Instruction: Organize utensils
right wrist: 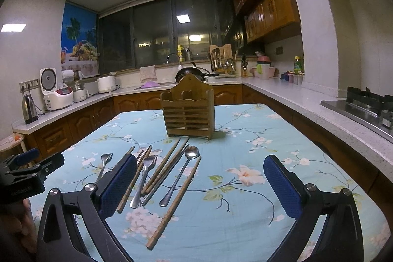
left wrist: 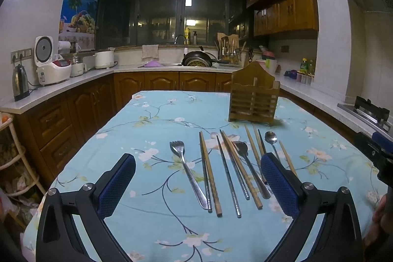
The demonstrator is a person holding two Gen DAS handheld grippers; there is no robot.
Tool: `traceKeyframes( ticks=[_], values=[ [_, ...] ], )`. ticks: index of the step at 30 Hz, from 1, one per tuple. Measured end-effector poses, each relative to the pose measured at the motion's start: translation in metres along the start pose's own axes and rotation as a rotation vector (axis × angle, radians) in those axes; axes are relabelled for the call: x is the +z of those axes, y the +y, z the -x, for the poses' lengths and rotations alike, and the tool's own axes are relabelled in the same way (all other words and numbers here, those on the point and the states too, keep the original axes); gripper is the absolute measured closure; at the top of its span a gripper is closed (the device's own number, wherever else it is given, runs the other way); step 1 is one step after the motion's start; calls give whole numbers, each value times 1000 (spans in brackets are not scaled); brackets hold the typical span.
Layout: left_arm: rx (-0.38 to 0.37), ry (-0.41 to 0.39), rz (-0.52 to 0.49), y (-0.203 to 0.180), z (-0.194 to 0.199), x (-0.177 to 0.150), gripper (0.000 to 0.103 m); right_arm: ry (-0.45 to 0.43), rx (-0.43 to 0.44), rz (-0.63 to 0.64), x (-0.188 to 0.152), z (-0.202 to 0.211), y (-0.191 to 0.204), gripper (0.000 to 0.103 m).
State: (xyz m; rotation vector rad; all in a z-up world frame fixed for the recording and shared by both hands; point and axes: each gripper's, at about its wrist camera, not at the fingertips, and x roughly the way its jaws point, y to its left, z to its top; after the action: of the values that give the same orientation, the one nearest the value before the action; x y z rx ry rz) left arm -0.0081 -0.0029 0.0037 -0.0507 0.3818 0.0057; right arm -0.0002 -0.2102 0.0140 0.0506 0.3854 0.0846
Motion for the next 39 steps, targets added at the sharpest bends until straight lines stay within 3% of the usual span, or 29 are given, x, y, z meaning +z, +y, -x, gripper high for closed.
traceKeyframes(
  ticks=[10, 23, 31, 39],
  values=[
    [-14, 16, 9, 1, -6, 0, 1, 9, 0, 1, -4, -3, 5, 0],
    [-106, 150, 80, 13, -41, 20, 1, 118, 35, -44, 2, -27, -4, 0],
    [-215, 282, 137, 22, -86, 50, 11, 196, 73, -102, 19, -57, -19, 0],
    [-265, 372, 121, 23, -119, 71, 22, 241, 103, -130, 33, -90, -27, 2]
  ],
)
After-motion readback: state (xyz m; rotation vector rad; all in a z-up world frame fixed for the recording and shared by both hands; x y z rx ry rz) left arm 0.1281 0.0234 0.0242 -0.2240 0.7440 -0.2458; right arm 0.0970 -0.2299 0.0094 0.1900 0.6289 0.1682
